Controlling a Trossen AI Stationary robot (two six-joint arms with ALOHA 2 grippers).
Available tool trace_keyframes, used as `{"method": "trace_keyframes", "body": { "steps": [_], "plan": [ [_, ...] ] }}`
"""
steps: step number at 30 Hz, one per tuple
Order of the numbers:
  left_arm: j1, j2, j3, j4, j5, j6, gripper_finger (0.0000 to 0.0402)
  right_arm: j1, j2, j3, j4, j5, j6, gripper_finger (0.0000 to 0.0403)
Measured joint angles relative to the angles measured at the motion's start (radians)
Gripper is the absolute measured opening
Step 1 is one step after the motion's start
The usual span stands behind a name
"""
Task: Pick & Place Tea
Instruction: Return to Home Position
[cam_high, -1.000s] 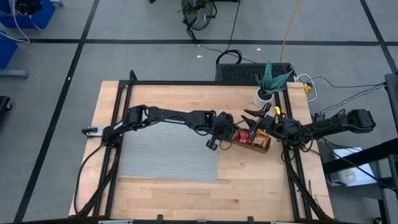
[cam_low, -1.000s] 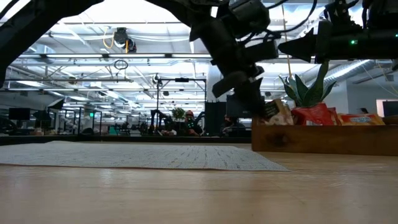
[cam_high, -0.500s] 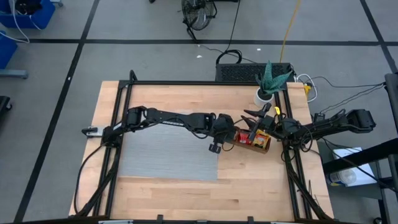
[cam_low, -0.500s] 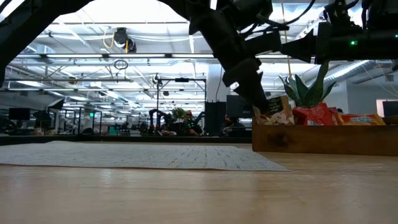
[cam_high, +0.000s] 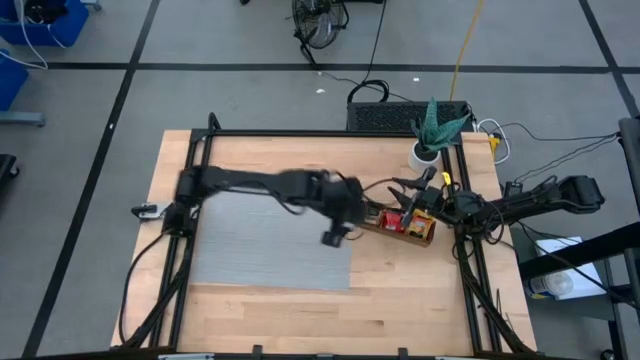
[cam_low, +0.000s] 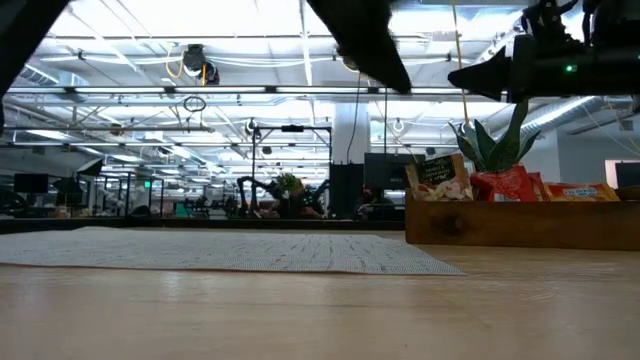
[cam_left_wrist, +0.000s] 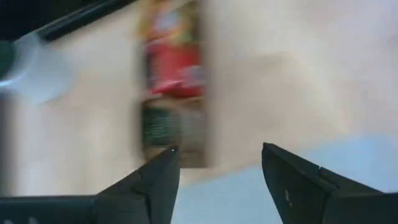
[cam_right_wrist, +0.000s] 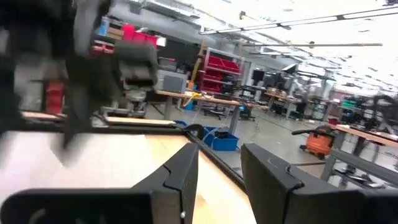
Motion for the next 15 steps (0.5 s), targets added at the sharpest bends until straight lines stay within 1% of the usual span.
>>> {"method": "trace_keyframes", "body": {
  "steps": [1, 3, 5, 6, 7, 9, 11, 13, 15],
  "plan": [
    [0.009, -0.031, 0.000, -0.043, 0.103, -0.001, 0.0229, 0.010, -0.013, 0.000, -0.015, 0.000, -0.001, 0.0112],
    [0.032, -0.106, -0.016, -0.117, 0.348, 0.045, 0.0233, 0.036, -0.061, 0.000, -0.066, -0.001, -0.002, 0.0112],
    [0.056, -0.196, -0.088, -0.159, 0.565, 0.131, 0.0234, 0.064, -0.116, 0.000, -0.112, -0.001, 0.011, 0.0112],
    [0.067, -0.247, -0.146, -0.150, 0.638, 0.173, 0.0234, 0.077, -0.148, 0.000, -0.144, -0.001, 0.025, 0.0112],
    [0.078, -0.302, -0.212, -0.125, 0.683, 0.201, 0.0234, 0.089, -0.180, 0.000, -0.177, -0.004, 0.042, 0.0112],
    [0.102, -0.418, -0.372, -0.023, 0.720, 0.203, 0.0235, 0.113, -0.239, 0.000, -0.245, -0.006, 0.082, 0.0112],
    [0.133, -0.541, -0.551, 0.149, 0.714, 0.159, 0.0235, 0.131, -0.296, 0.000, -0.325, -0.007, 0.112, 0.0112],
    [0.168, -0.662, -0.745, 0.349, 0.664, 0.080, 0.0235, 0.142, -0.345, 0.000, -0.393, -0.002, 0.151, 0.0112],
    [0.202, -0.781, -0.931, 0.542, 0.590, -0.001, 0.0235, 0.147, -0.386, 0.000, -0.467, 0.000, 0.192, 0.0112]
  ]
}}
